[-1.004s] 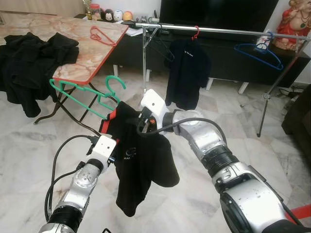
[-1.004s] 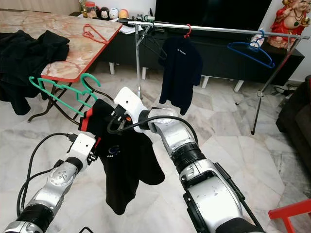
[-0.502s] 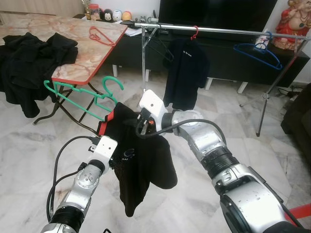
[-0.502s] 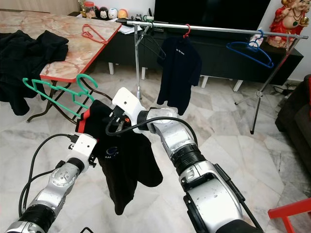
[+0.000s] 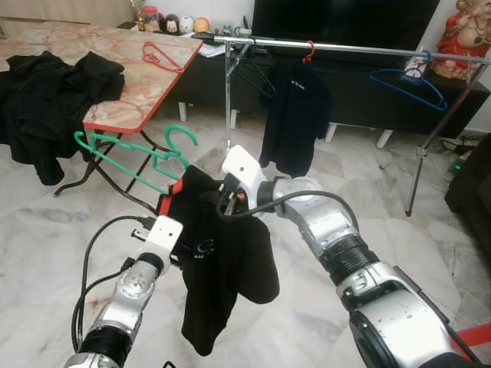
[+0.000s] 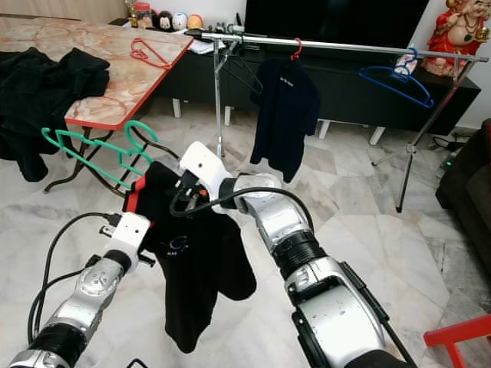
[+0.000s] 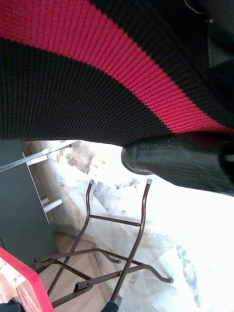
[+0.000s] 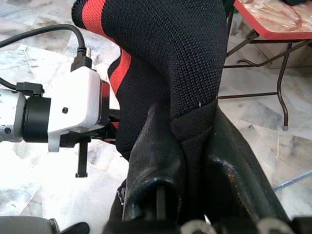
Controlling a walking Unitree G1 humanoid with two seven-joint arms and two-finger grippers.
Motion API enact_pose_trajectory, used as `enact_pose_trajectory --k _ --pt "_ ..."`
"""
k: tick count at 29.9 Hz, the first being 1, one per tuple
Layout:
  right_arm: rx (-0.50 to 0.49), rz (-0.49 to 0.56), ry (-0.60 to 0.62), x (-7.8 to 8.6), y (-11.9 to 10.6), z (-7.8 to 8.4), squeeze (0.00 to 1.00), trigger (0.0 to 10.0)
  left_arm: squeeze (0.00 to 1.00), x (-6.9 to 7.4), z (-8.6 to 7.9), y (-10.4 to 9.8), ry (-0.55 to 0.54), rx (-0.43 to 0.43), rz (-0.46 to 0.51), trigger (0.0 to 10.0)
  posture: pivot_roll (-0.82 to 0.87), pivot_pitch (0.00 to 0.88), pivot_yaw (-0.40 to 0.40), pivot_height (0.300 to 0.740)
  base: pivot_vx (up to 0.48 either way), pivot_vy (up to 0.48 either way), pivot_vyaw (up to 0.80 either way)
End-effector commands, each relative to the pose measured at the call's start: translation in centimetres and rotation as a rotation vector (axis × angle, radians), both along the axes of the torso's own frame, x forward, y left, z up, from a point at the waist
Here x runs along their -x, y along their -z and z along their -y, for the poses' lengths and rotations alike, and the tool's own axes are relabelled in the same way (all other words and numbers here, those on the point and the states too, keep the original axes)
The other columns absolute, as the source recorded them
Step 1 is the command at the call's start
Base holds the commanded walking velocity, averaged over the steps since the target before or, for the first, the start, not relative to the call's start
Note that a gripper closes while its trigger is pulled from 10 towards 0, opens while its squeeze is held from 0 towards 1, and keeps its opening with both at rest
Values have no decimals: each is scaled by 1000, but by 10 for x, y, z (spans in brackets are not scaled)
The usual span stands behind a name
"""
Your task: Hang hanger
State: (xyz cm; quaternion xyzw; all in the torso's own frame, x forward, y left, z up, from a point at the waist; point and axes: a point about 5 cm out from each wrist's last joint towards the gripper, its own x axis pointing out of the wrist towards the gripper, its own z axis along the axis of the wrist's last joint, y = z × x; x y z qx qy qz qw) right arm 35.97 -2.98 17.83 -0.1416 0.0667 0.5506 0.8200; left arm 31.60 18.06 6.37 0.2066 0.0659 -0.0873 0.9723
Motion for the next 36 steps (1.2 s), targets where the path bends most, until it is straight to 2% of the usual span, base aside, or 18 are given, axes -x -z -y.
enact_pose_trajectory --k 1,7,10,12,14,15,16,18,19,20,21,22,25,26,31,33,34,36 --pt "-9 40 3 -1 -9 2 0 0 0 0 -3 2 -26 14 -8 0 26 0 -80 740 0 0 0" --pt "8 41 25 -2 -6 11 0 0 0 2 -8 2 -61 49 -9 0 26 0 -78 740 0 0 0" --pt "48 41 67 -6 0 33 0 0 0 5 -14 4 -81 70 -17 0 30 0 -79 740 0 0 0" --pt "52 38 77 -7 2 38 0 0 0 6 -15 4 -84 69 -19 0 30 0 -79 740 0 0 0" --pt "68 28 119 -10 6 52 0 0 0 8 -17 6 -90 68 -29 0 30 0 -79 740 0 0 0" --pt "87 18 160 -12 10 65 0 0 0 10 -19 8 -94 70 -38 0 27 0 -78 740 0 0 0" --pt "87 18 160 -12 10 65 0 0 0 10 -19 8 -94 70 -38 0 27 0 -78 740 0 0 0" --pt "107 3 198 -11 16 87 0 0 0 13 -19 12 -94 88 -63 0 27 0 -78 740 0 0 0" --pt "107 2 197 -10 17 90 0 0 0 13 -18 13 -92 96 -71 0 27 0 -78 740 0 0 0" --pt "109 -2 178 -8 19 94 0 0 0 14 -17 14 -88 107 -78 4980 24 0 -73 740 0 0 0" --pt "111 -5 164 -6 20 96 0 0 0 15 -17 14 -86 113 -81 4980 24 0 -73 740 0 0 0" --pt "119 -11 156 -5 22 101 0 0 0 16 -17 16 -83 110 -90 10000 23 0 -71 740 0 0 0" --pt "140 -25 134 -1 28 111 0 0 0 18 -17 18 -78 104 -106 10000 23 0 -71 740 0 0 0" --pt "142 -34 92 4 31 117 0 0 0 19 -17 19 -78 101 -111 10000 23 0 -71 740 0 0 0" --pt "162 -49 33 10 35 124 0 0 0 21 -19 21 -77 96 -120 10000 22 0 -67 740 0 0 0" --pt "209 -30 -62 18 38 132 0 0 0 24 -18 22 -65 100 -132 10000 26 0 -66 740 0 0 0" --pt "209 -30 -62 18 38 132 0 0 0 24 -18 22 -65 100 -132 10000 26 0 -66 740 0 0 0" --pt "280 -9 -110 22 41 135 0 0 0 24 -18 22 -65 102 -136 10000 27 0 -64 740 0 0 0"
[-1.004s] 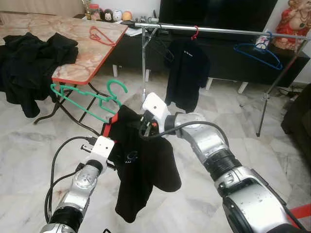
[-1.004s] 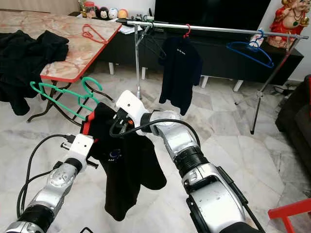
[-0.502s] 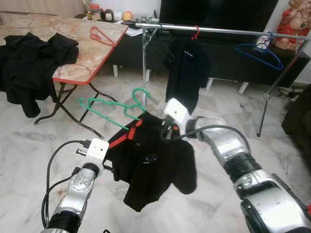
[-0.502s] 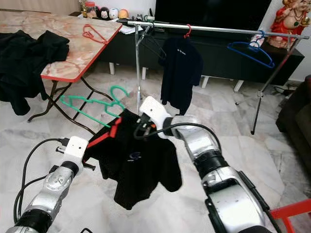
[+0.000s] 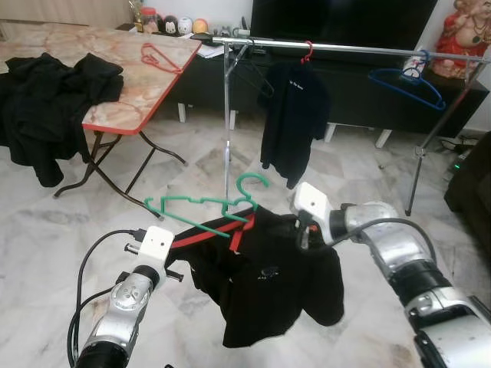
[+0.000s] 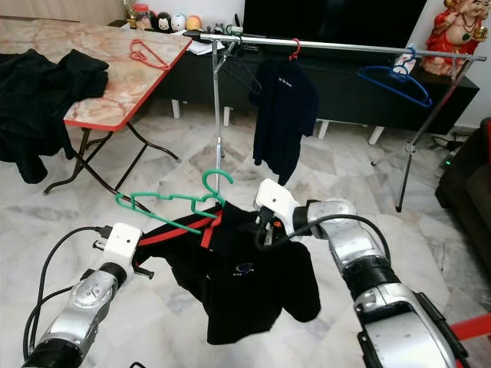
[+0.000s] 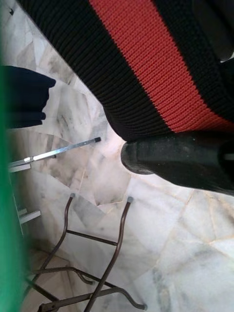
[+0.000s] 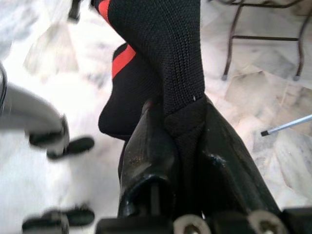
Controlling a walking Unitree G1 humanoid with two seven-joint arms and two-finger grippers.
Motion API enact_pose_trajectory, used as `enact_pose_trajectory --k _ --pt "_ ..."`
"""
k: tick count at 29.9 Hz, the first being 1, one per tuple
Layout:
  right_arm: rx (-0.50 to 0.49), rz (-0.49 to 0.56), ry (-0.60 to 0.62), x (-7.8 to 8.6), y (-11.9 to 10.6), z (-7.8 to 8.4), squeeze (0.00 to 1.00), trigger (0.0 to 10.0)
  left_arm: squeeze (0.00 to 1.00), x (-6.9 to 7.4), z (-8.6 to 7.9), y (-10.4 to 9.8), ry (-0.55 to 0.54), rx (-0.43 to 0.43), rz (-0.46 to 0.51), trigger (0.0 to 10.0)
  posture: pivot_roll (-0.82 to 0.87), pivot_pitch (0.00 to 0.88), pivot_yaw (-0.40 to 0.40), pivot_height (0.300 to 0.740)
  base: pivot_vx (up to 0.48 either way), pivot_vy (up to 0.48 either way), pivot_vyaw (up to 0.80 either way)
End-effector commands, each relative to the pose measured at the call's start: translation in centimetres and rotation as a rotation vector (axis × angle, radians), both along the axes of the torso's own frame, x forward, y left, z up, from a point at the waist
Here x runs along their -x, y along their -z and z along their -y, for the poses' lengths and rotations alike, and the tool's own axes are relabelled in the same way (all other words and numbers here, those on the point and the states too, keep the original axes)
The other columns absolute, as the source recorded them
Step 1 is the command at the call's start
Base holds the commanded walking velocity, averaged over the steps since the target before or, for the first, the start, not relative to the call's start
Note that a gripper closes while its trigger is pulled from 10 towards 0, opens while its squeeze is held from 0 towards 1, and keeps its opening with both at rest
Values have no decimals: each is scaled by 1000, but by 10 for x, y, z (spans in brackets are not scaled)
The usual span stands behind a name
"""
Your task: Hang hanger
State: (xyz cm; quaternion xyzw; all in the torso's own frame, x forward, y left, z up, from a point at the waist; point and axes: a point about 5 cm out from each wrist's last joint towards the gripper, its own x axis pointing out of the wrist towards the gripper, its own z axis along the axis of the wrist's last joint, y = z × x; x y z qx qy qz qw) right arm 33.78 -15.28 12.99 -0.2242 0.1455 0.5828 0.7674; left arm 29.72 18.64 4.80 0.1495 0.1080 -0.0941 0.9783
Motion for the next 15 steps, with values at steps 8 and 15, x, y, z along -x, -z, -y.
enact_pose_trajectory --k 8,15 --pt "241 139 -14 -4 -3 23 0 0 0 6 -11 6 -46 -3 -49 10000 28 0 -63 740 0 0 0" --pt "399 241 10 -10 0 29 0 0 0 6 -12 5 -50 -4 -52 10000 32 0 -62 740 0 0 0"
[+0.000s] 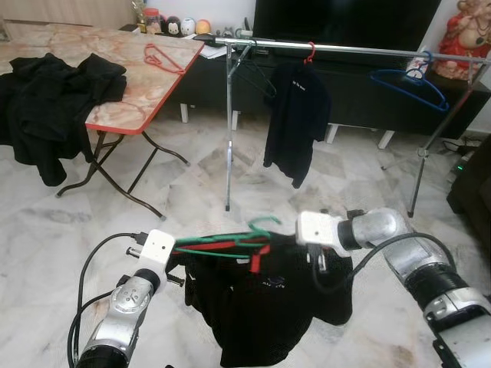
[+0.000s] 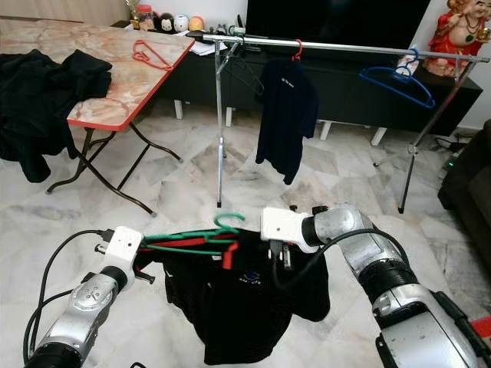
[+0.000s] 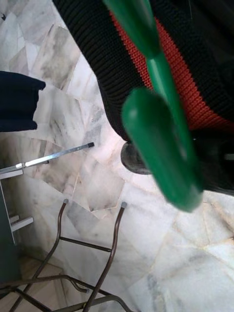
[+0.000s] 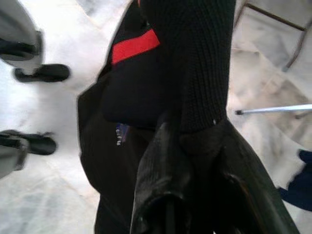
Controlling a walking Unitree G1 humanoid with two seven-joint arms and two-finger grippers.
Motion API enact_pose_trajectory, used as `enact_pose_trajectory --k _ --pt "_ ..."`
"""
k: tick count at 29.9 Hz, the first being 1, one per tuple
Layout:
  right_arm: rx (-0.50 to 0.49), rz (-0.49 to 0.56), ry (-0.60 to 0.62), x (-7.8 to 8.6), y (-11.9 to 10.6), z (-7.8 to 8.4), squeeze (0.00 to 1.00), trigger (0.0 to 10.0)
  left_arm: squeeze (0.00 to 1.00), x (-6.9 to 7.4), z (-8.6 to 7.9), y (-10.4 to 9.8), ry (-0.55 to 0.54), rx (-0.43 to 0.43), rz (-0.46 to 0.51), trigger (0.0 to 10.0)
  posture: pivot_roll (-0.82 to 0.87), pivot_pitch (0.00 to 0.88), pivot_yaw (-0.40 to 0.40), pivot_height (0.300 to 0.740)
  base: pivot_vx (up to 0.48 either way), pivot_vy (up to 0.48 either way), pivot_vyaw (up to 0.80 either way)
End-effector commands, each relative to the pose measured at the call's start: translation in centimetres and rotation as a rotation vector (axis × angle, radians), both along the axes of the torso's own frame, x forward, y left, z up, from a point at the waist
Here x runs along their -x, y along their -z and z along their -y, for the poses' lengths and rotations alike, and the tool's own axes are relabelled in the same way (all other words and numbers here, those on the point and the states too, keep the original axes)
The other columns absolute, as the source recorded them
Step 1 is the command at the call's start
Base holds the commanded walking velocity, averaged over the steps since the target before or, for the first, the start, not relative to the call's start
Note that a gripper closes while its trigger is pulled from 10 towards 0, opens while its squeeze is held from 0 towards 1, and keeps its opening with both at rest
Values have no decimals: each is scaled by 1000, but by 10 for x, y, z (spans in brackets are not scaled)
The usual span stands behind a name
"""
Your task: Hang hanger
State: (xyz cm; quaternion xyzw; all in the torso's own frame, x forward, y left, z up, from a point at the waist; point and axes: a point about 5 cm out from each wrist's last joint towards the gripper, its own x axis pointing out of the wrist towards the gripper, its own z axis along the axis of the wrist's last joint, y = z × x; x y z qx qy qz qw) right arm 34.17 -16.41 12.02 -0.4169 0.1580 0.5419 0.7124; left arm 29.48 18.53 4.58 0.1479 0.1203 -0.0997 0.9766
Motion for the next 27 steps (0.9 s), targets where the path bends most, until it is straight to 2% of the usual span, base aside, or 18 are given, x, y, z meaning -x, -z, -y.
enact_pose_trajectory --k 1,3,5,7,11,15,18,25,27 --pt "47 52 49 -6 -9 17 0 0 0 4 -13 3 -57 -7 -26 10000 32 0 -62 740 0 0 0" --pt "21 56 17 -5 -9 12 0 0 0 4 -13 3 -60 -5 -25 10000 34 0 -61 740 0 0 0" --pt "-8 62 43 -7 -11 11 0 0 0 4 -13 2 -61 -4 -24 10000 34 0 -61 740 0 0 0" --pt "-45 110 136 -15 -14 12 0 0 0 3 -14 2 -77 1 -17 10000 34 0 -61 740 0 0 0" --pt "-167 122 279 -25 -23 14 0 0 0 0 -19 -6 -130 62 28 10000 32 0 -60 740 0 0 0" --pt "-207 101 394 -30 -23 19 0 0 0 -2 -23 -13 -164 107 65 10000 32 0 -60 740 0 0 0" --pt "-197 55 374 -26 -18 20 0 0 0 -3 -29 -16 -191 102 76 10000 32 0 -57 740 0 0 0" --pt "-156 21 383 -23 -12 27 0 0 0 -4 -43 -19 -282 114 82 10000 34 0 -55 740 0 0 0" --pt "-152 28 431 -25 -13 32 0 0 0 -4 -49 -20 -330 125 81 10000 34 1 -52 740 0 0 0"
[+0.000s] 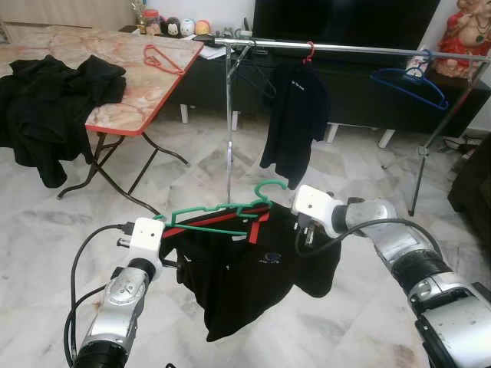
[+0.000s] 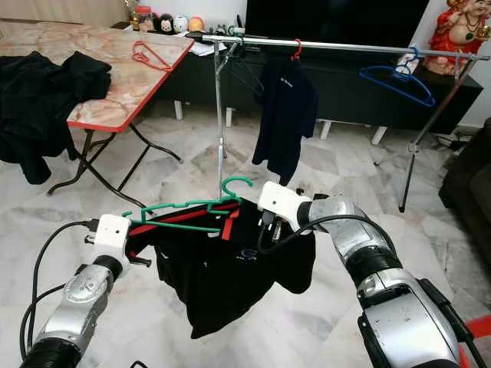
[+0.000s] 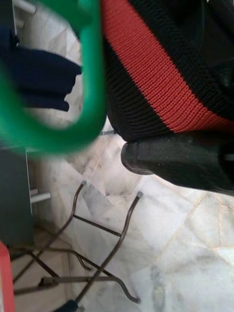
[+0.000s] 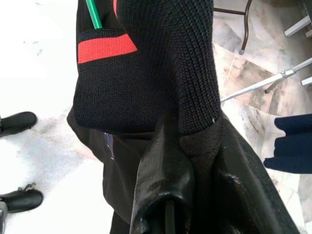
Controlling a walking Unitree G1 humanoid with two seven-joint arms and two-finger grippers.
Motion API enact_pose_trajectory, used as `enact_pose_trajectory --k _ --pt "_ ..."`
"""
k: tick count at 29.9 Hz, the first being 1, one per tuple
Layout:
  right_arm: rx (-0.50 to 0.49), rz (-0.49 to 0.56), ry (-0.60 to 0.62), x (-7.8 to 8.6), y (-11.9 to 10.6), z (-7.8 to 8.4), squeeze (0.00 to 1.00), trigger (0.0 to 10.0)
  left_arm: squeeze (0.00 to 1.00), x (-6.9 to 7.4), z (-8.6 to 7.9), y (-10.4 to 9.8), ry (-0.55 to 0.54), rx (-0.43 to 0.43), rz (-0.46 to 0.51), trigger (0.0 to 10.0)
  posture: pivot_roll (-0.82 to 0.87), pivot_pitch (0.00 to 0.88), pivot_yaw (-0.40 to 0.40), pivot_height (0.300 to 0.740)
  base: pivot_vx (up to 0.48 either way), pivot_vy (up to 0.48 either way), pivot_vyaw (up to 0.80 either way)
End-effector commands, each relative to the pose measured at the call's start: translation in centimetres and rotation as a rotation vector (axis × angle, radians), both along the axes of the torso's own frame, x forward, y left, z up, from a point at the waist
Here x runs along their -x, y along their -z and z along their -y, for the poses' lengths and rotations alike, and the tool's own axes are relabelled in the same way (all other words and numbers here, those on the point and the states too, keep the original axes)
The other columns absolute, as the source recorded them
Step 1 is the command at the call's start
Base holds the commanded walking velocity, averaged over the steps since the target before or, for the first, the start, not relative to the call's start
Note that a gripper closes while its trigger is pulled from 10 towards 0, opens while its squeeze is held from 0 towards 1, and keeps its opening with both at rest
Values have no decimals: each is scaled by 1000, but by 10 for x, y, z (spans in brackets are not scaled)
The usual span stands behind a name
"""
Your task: Hang hanger
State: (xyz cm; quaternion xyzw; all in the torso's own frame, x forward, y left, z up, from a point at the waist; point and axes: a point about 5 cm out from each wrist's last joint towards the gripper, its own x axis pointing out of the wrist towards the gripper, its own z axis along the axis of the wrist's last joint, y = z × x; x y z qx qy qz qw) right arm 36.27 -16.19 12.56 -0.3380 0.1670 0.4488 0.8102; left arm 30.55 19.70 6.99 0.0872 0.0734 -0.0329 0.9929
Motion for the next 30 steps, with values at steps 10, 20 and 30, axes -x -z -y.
enact_pose_trajectory --k 10,20,30 --pt "252 23 113 2 -3 57 0 0 0 7 -44 0 -243 18 -17 10000 35 8 -47 740 0 0 0" --pt "354 54 64 2 -7 60 0 0 0 8 -44 1 -243 17 -27 10000 39 12 -45 740 0 0 0" --pt "320 45 58 4 -8 63 0 0 0 8 -45 1 -249 22 -22 10000 41 4 -46 740 0 0 0"
